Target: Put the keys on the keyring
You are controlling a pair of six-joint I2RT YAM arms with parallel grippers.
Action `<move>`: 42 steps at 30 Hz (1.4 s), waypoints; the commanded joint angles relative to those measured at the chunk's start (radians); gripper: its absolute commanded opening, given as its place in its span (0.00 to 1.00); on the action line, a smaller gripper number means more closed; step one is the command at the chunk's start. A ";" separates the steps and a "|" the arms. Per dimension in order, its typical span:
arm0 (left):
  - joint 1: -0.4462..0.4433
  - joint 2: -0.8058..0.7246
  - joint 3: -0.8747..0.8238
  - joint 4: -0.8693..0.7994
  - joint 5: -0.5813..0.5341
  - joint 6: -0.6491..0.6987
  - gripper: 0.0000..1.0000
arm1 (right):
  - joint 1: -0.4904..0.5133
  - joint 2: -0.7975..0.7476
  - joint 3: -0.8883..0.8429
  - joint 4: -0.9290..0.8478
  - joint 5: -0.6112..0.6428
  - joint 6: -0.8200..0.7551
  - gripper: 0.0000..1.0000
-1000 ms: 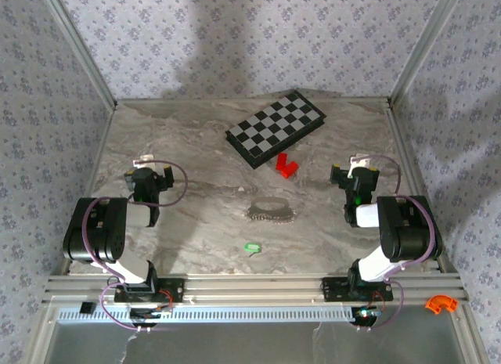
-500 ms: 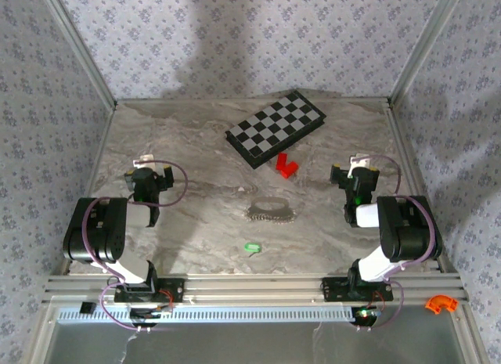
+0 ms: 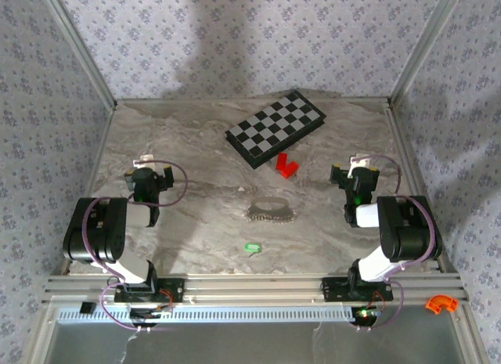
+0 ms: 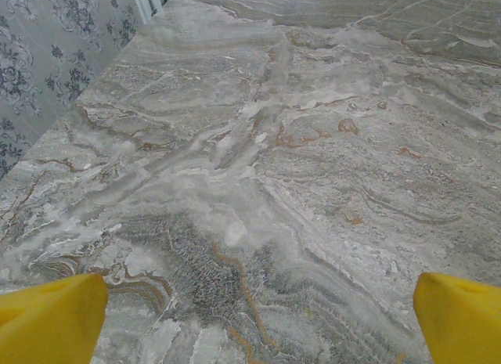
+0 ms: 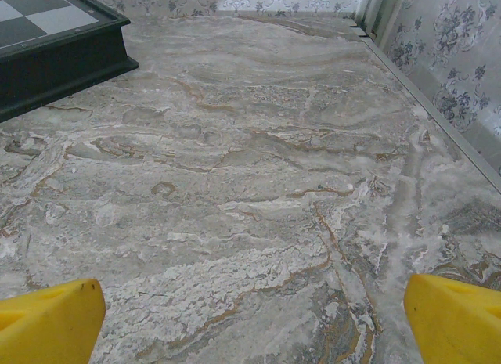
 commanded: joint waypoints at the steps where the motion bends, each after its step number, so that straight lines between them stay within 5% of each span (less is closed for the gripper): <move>1: 0.006 -0.010 0.022 0.007 0.018 -0.012 1.00 | 0.001 -0.014 0.006 0.001 0.021 0.013 1.00; 31: 0.006 -0.019 0.024 0.003 0.022 -0.007 1.00 | 0.017 -0.030 -0.001 0.006 0.075 0.011 1.00; 34: 0.005 -0.087 0.062 -0.126 0.047 0.005 1.00 | 0.032 -0.066 -0.013 0.003 0.043 -0.021 1.00; 42: -0.074 -0.361 0.120 -0.483 0.070 -0.039 1.00 | 0.265 -0.342 0.035 -0.259 0.279 -0.086 1.00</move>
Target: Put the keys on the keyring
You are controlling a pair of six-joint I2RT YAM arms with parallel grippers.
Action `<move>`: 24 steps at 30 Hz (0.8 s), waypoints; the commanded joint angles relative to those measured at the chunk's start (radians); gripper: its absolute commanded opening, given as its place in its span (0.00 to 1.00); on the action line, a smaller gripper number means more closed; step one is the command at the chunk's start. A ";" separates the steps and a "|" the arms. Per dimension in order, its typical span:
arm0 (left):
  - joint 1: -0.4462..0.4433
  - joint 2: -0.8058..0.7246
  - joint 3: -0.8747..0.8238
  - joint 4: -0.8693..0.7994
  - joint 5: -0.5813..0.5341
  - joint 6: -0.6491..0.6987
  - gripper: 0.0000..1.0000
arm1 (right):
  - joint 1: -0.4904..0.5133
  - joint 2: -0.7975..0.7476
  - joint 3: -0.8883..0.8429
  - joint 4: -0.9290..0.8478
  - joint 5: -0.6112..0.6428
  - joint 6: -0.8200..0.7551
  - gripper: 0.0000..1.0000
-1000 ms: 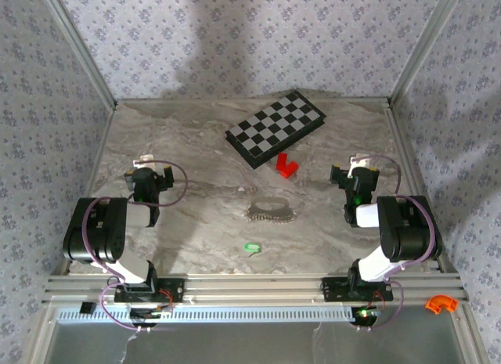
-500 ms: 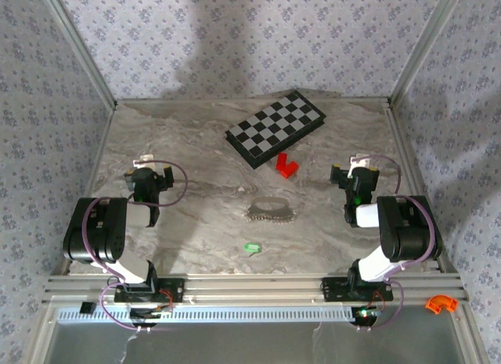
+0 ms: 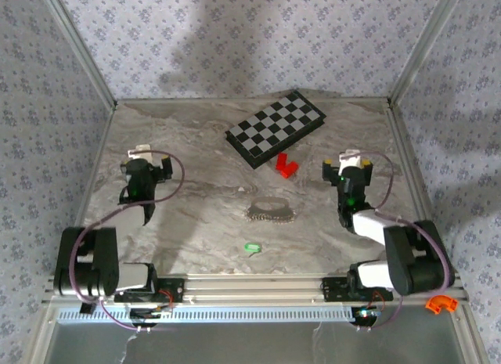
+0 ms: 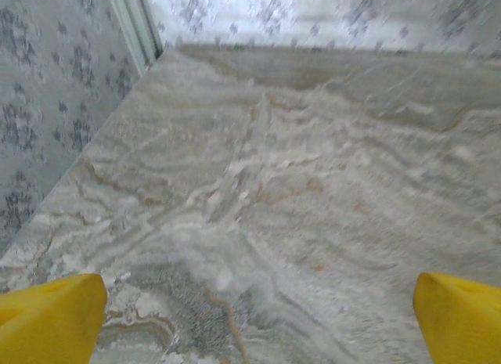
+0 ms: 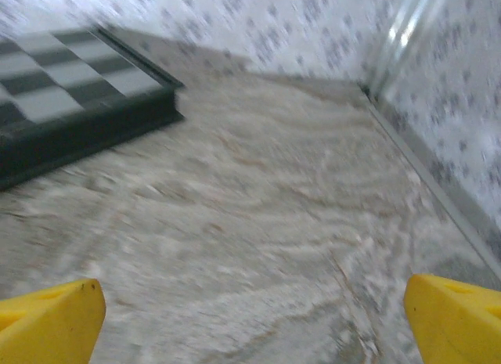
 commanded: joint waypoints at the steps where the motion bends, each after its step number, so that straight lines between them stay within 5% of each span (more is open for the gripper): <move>1: -0.076 -0.116 0.034 -0.204 0.041 -0.035 1.00 | 0.088 -0.112 0.031 -0.114 0.141 -0.006 1.00; 4: -0.169 -0.198 0.081 -0.397 0.006 -0.164 1.00 | 0.139 -0.236 0.106 -0.392 0.181 0.189 1.00; 6: -0.232 -0.228 0.132 -0.553 0.028 -0.251 1.00 | 0.146 -0.285 0.202 -0.676 0.104 0.348 1.00; 9: -0.309 -0.260 0.162 -0.668 0.118 -0.354 1.00 | 0.187 -0.296 0.267 -0.879 0.009 0.468 1.00; 16: -0.516 -0.282 0.204 -0.781 0.319 -0.463 1.00 | 0.341 -0.247 0.301 -1.049 -0.145 0.557 1.00; 24: -0.696 -0.251 0.196 -0.740 0.392 -0.508 0.93 | 0.440 -0.232 0.289 -1.127 -0.341 0.580 1.00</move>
